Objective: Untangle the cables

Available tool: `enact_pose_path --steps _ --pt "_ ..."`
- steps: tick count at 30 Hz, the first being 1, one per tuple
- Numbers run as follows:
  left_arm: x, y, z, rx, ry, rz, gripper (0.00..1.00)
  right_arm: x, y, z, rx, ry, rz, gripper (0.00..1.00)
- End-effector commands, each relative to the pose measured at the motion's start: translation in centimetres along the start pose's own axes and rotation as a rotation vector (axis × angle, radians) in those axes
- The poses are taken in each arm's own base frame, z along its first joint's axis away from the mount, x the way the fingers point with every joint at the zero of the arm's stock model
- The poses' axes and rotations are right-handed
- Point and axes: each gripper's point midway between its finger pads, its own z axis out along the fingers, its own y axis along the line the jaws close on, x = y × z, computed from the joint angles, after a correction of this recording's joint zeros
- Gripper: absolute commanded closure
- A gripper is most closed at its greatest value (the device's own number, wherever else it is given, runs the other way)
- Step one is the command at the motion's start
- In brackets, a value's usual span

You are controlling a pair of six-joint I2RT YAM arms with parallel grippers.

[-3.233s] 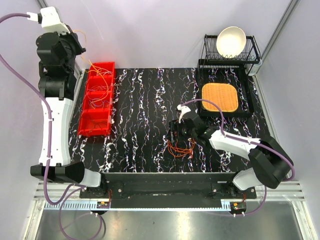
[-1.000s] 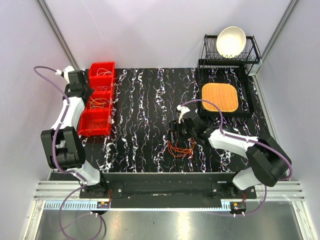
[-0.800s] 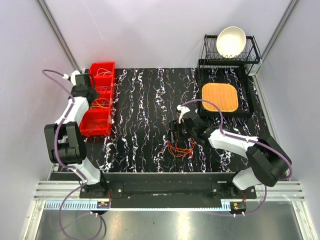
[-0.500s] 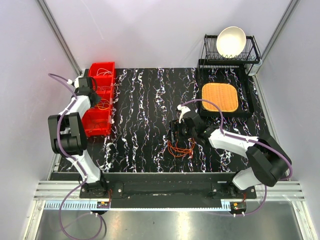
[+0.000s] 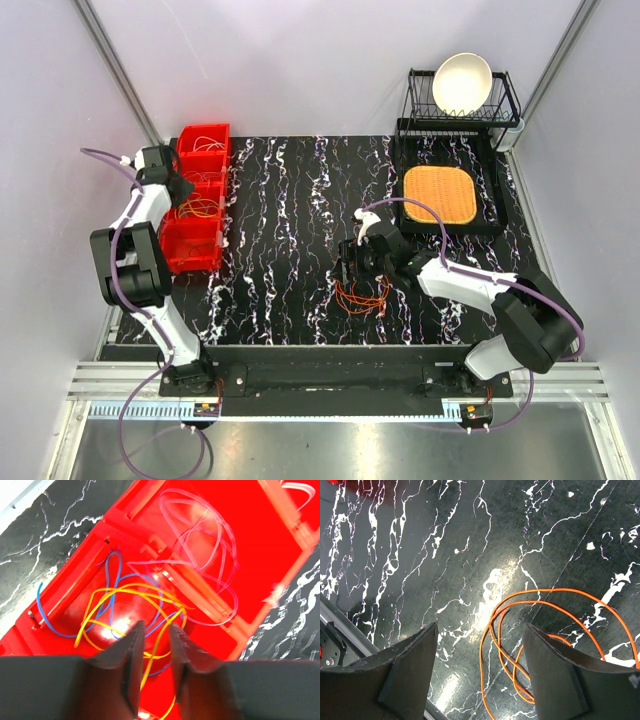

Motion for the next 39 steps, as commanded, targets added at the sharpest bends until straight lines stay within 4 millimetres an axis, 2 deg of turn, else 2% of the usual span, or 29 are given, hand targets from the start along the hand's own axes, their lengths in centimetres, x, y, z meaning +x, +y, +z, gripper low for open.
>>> enact_pose_path --steps 1,2,6,9,12,13,14,15,16,18,19,20,21,22,23,24,25,27,28,29,30,31,32,33,34,35,36,37,39 --pt "-3.1 -1.8 -3.3 0.061 -0.071 -0.015 0.58 -1.3 0.5 -0.2 -0.028 -0.047 -0.003 0.27" --pt "-3.3 -1.8 -3.8 0.059 -0.079 -0.014 0.49 -1.4 0.5 -0.2 -0.029 -0.05 -0.003 0.27" --pt "-4.0 -2.2 -6.0 0.089 -0.103 0.004 0.35 -1.5 0.5 -0.4 -0.032 -0.062 -0.001 0.27" --pt "-4.6 -2.8 -8.5 0.118 -0.127 0.035 0.32 -1.6 0.7 -0.6 -0.036 -0.073 0.0 0.27" --pt "-4.7 -3.6 -12.1 0.13 -0.167 0.105 0.33 -1.8 0.6 -1.1 -0.037 -0.097 0.002 0.28" --pt "-4.9 -3.7 -13.9 0.132 -0.206 0.135 0.33 -1.8 0.7 -1.2 -0.037 -0.102 0.002 0.28" --pt "-3.7 -5.0 -15.1 0.164 -0.206 0.177 0.33 -1.8 0.7 -1.3 -0.039 -0.105 0.006 0.28" --pt "-3.0 -5.3 -16.9 0.188 -0.221 0.206 0.33 -2.0 0.8 -1.6 -0.041 -0.109 0.005 0.28" --pt "-1.3 -6.7 -18.1 0.226 -0.212 0.27 0.32 -2.1 0.9 -1.9 -0.035 -0.109 0.012 0.28" --pt "1.0 -7.1 -19.9 0.284 -0.194 0.323 0.29 -2.6 0.6 -3.1 0.009 -0.121 0.04 0.28" --pt "3.1 -8.0 -20.8 0.326 -0.167 0.362 0.21 -3.0 0.7 -3.8 0.019 -0.132 0.049 0.28" --pt "4.5 -8.1 -21.3 0.35 -0.145 0.381 0.21 -2.5 -0.1 -4.5 0.071 -0.107 0.074 0.28" --pt "6.4 -7.8 -21.8 0.379 -0.118 0.403 0.2 -3.3 0.4 -6.0 0.069 -0.142 0.077 0.27" --pt "8.8 -8.6 -22.8 0.436 -0.081 0.453 0.2 -3.5 0.3 -6.8 0.087 -0.149 0.094 0.27" --pt "10.1 -8.6 -23.2 0.458 -0.058 0.479 0.2 -3.6 -0.4 -8.4 0.142 -0.164 0.105 0.26" --pt "11.9 -8.1 -23.3 0.474 -0.027 0.499 0.2 -3.5 -0.9 -9.2 0.179 -0.168 0.121 0.26" --pt "14.1 -8.7 -24.2 0.526 0.01 0.535 0.2 -3.4 -1.4 -10.0 0.215 -0.174 0.162 0.25" --pt "17.1 -8.4 -24.7 0.582 0.057 0.573 0.2 -2.3 -2.6 -11.8 0.292 -0.158 0.201 0.25" --pt "19.3 -8.8 -25.8 0.648 0.103 0.607 0.2 -1.7 -2.7 -12.1 0.305 -0.149 0.242 0.26" --pt "20.4 -9.4 -26.4 0.704 0.114 0.618 0.2 -0.3 -3.2 -12.5 0.327 -0.11 0.26 0.26" --pt "22.2 -8.9 -26.5 0.736 0.149 0.643 0.2 0.5 -3.5 -12.7 0.342 -0.09 0.28 0.27" --pt "24.7 -9.3 -28.1 0.829 0.207 0.687 0.2 1.6 -3.9 -12.7 0.364 -0.065 0.328 0.27" --pt "25.7 -10.2 -29.0 0.9 0.207 0.702 0.19 2.9 -4.3 -13.0 0.387 -0.03 0.348 0.27" --pt "27.4 -9.7 -29.0 0.928 0.234 0.749 0.19 3.5 -4.5 -13.0 0.397 -0.016 0.369 0.27" --pt "29.6 -9.7 -30.2 0.987 0.273 0.802 0.18 4.0 -4.6 -13.0 0.406 -0.01 0.413 0.28" --pt "30.6 -10.1 -30.9 1.031 0.274 0.828 0.18 5.1 -5.1 -13.0 0.421 0.002 0.434 0.27" --pt "32.2 -9.9 -30.8 1.051 0.296 0.892 0.17 5.4 -5.3 -13.0 0.425 -0.004 0.452 0.27" --pt "34.1 -9.9 -32.2 1.108 0.326 0.949 0.17 6.0 -5.7 -12.9 0.441 -0.003 0.484 0.27" --pt "36.2 -10.3 -33.0 1.152 0.325 1.045 0.15 6.2 -6.0 -12.9 0.454 -0.013 0.497 0.27"
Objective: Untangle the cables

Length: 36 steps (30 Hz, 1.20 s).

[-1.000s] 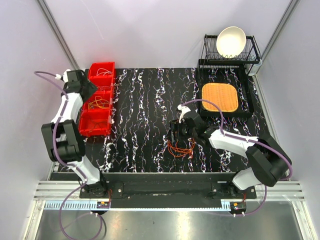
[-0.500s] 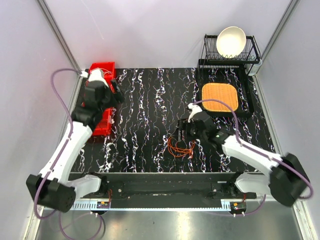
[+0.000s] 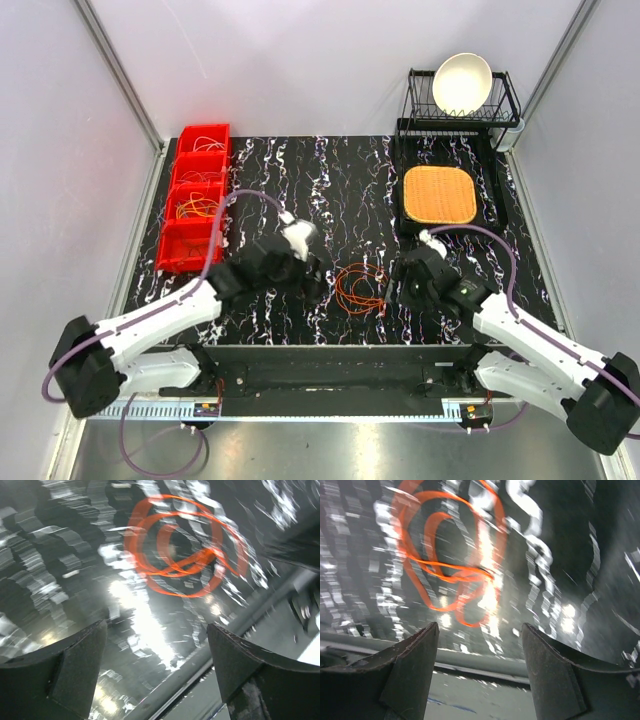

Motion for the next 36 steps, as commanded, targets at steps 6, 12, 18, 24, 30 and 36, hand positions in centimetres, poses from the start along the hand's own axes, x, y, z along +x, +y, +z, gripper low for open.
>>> enact_pose_path --steps 6,12,18,24,30,36 --pt "0.5 -10.3 4.0 0.281 -0.036 0.387 0.14 0.4 -2.1 0.4 0.118 -0.008 0.12 0.27" --pt "1.8 -11.8 7.4 0.309 0.042 0.462 0.15 -0.6 -3.7 -0.2 0.199 -0.08 0.16 0.27" --pt "2.9 -11.6 10.3 0.297 0.103 0.495 0.2 -1.5 -2.7 -0.5 0.158 -0.1 0.131 0.26" --pt "4.6 -11.0 12.8 0.269 0.167 0.49 0.38 -2.0 -2.7 -0.7 0.156 -0.117 0.097 0.25" --pt "5.5 -10.1 14.8 0.218 0.211 0.487 0.91 -1.6 -2.7 -0.5 0.153 -0.1 0.085 0.24" --pt "3.0 -10.2 13.7 0.176 0.167 0.496 1.0 -1.7 -2.9 -0.8 0.148 -0.116 0.092 0.24"
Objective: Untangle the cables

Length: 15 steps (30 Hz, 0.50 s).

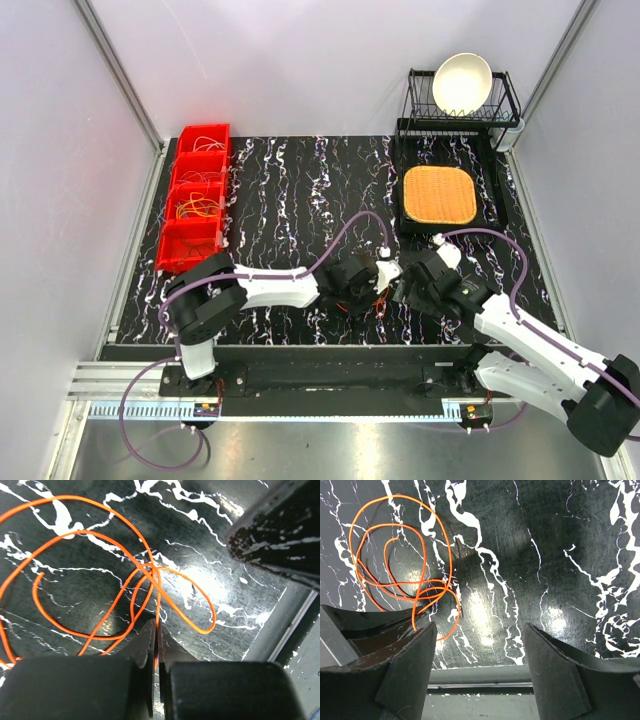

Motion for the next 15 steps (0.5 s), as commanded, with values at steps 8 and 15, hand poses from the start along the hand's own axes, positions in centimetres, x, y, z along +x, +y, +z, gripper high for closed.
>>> enact_pose_path --steps 8,15 --pt "-11.8 6.5 -14.5 -0.186 -0.312 -0.078 1.0 -2.6 2.4 -1.4 -0.108 -0.097 0.058 0.22" --pt "-17.5 12.3 -34.6 -0.397 -0.686 -0.16 1.0 -1.6 5.4 -0.6 -0.225 -0.033 0.022 0.23"
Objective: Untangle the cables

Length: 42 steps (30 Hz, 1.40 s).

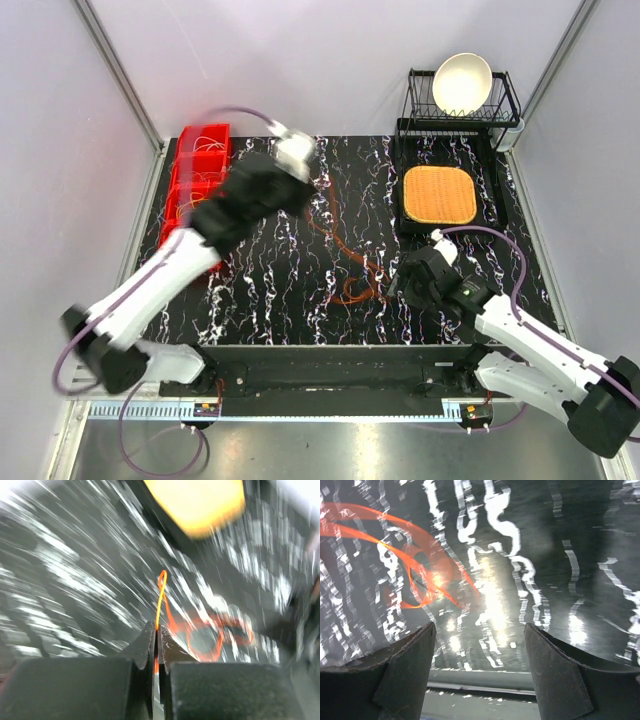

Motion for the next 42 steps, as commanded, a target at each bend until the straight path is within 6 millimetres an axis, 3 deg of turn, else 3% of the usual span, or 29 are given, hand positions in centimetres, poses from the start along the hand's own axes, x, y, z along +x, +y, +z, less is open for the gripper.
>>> enact_pose_path --steps 1,4,8,11,15,16,22,27,30,35,42 --pt "-7.2 2.7 -7.9 -0.087 -0.202 0.014 1.0 -0.5 3.7 0.2 -0.152 0.01 -0.022 0.24" --pt "-6.8 2.9 -8.1 -0.081 -0.181 0.027 1.0 -0.1 5.3 0.4 -0.228 0.032 -0.042 0.24" --pt "-3.1 2.9 -6.7 -0.07 -0.093 -0.015 1.0 0.3 6.2 0.9 -0.261 0.06 -0.06 0.24" --pt "-1.6 2.4 -6.3 -0.043 -0.098 -0.046 1.0 0.8 6.4 1.4 -0.271 0.08 -0.077 0.24" --pt "-1.7 4.3 -6.5 -0.14 -0.096 -0.052 1.0 1.3 6.3 2.2 -0.263 0.099 -0.089 0.24" --pt "-2.1 5.8 -6.8 -0.199 -0.099 -0.058 1.0 1.6 6.1 2.6 -0.254 0.106 -0.092 0.24" --pt "-5.3 9.6 -8.5 -0.318 -0.141 -0.066 1.0 2.9 5.7 4.3 -0.264 0.128 -0.103 0.25" --pt "-10.1 13.5 -11.9 -0.443 -0.236 -0.065 1.0 4.0 4.7 6.0 -0.242 0.141 -0.116 0.24" --pt "-12.9 15.4 -14.0 -0.504 -0.295 -0.053 1.0 4.0 5.0 6.2 -0.256 0.141 -0.122 0.25" --pt "-16.8 17.3 -18.1 -0.584 -0.396 -0.065 1.0 4.1 5.1 6.7 -0.256 0.144 -0.126 0.25" --pt "-18.4 18.9 -23.7 -0.735 -0.514 -0.075 1.0 4.3 5.1 6.8 -0.266 0.145 -0.131 0.25"
